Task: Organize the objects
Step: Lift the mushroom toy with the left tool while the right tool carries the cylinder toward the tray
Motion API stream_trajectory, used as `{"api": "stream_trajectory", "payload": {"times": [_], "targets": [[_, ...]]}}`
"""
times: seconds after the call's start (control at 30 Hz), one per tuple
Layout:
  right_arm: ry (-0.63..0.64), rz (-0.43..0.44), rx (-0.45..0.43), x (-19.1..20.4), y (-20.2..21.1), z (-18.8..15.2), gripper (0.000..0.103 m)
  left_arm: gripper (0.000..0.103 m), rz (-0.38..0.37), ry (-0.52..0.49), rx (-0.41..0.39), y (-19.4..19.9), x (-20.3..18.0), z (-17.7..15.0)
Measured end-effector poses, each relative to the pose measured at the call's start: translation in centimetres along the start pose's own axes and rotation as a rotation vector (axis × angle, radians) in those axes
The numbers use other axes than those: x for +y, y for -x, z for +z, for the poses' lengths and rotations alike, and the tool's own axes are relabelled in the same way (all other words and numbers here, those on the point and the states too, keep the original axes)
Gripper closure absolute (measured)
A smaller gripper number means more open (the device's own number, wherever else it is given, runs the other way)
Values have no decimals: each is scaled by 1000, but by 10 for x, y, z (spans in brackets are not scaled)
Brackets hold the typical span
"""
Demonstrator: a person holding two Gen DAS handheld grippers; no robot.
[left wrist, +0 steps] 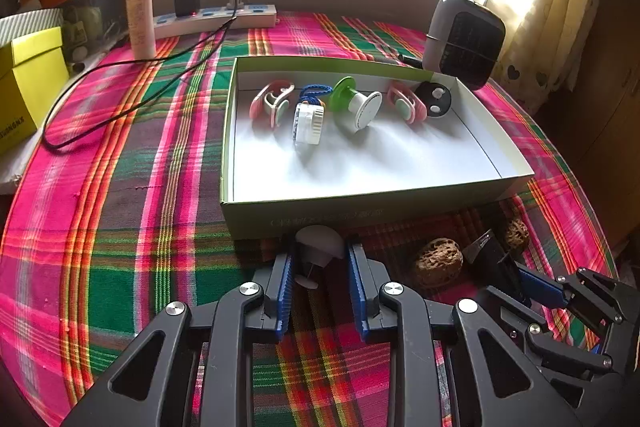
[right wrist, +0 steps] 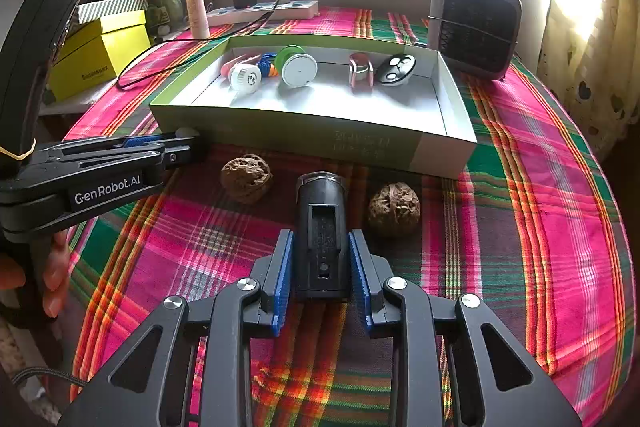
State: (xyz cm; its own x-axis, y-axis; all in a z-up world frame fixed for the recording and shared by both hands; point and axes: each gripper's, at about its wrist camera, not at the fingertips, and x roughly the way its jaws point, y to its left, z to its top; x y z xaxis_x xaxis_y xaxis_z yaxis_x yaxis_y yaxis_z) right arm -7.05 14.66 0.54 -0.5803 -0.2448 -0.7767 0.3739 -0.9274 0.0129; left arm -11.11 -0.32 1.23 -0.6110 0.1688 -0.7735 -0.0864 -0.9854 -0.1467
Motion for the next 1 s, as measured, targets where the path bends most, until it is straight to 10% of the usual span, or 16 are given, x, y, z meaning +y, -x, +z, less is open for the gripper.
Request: {"api": "stream_trajectory", "payload": {"times": [1.0], "targets": [[-10, 37, -43, -3, 15, 5, 75, 80, -19, -7, -3, 14, -3, -6]]}}
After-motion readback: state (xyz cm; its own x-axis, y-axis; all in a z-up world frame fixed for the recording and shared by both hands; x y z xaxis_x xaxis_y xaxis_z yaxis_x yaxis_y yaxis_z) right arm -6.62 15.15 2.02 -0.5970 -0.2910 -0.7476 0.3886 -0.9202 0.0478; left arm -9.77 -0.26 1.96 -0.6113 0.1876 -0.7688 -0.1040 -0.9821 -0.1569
